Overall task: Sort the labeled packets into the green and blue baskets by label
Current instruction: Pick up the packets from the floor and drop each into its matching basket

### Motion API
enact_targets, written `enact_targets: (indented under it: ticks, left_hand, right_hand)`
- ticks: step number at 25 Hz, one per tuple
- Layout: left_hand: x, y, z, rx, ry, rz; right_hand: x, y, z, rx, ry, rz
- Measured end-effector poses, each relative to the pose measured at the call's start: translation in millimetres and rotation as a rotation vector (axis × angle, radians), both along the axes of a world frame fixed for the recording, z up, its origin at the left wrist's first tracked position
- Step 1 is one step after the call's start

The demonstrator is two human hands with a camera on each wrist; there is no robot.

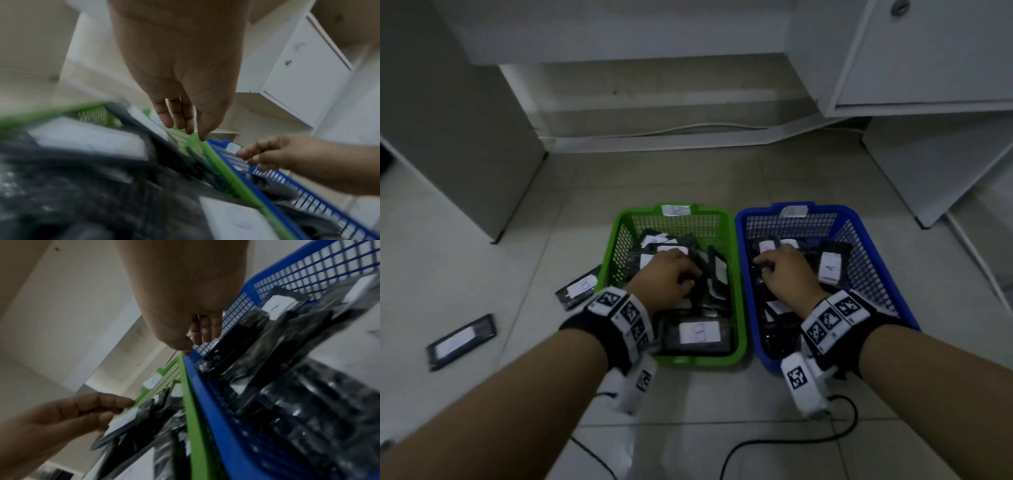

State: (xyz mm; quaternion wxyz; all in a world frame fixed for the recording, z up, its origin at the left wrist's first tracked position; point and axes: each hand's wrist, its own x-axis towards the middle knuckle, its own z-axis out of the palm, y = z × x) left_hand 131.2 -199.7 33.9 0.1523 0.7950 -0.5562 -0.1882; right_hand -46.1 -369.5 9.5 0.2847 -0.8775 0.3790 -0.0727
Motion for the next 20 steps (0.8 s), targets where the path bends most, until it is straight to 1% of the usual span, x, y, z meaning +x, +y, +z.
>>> enact_targets:
  ticks: [2, 4, 5, 7, 9, 12, 15, 18, 20]
  left_hand:
    - [30.3, 24.5, 21.0, 0.021, -0.062, -0.007]
    - [60.1, 56.5, 37.1, 0.103, -0.135, 0.012]
    - [73.0, 73.4, 43.1, 0.146, -0.171, 0.023]
    - [100.4, 117.0, 51.1, 0.200, -0.215, 0.057]
    - [122.2, 162.3, 51.1, 0.257, -0.210, 0.136]
    - [144.5, 236.3, 34.0, 0.390, -0.202, 0.283]
    - [151.1, 305.6, 0.9, 0.462, -0.203, 0.468]
    - [148.3, 365.0, -38.0, 0.474, -0.148, 0.690]
    - [140.9, 392.5, -61.1, 0.464, -0.048, 0.826]
  right_hand:
    - [19.1, 27.2, 11.7, -0.019, -0.035, 0.090]
    - [38.4, 57.2, 20.9, 0.005, -0.075, 0.166]
    - [48.1, 70.2, 24.0, 0.021, -0.069, 0.210]
    - [76.4, 100.1, 28.5, 0.028, -0.015, 0.351]
    - [107.2, 128.3, 34.9, -0.037, 0.042, 0.532]
    - [155.4, 174.9, 38.7, -0.160, 0.151, 0.724]
    - [189.4, 223.1, 27.2, -0.221, 0.226, 0.835]
    - [212.7, 276.8, 0.0, -0.177, 0.261, 0.919]
    - [222.0, 311.1, -19.1, -0.131, 0.277, 0.955]
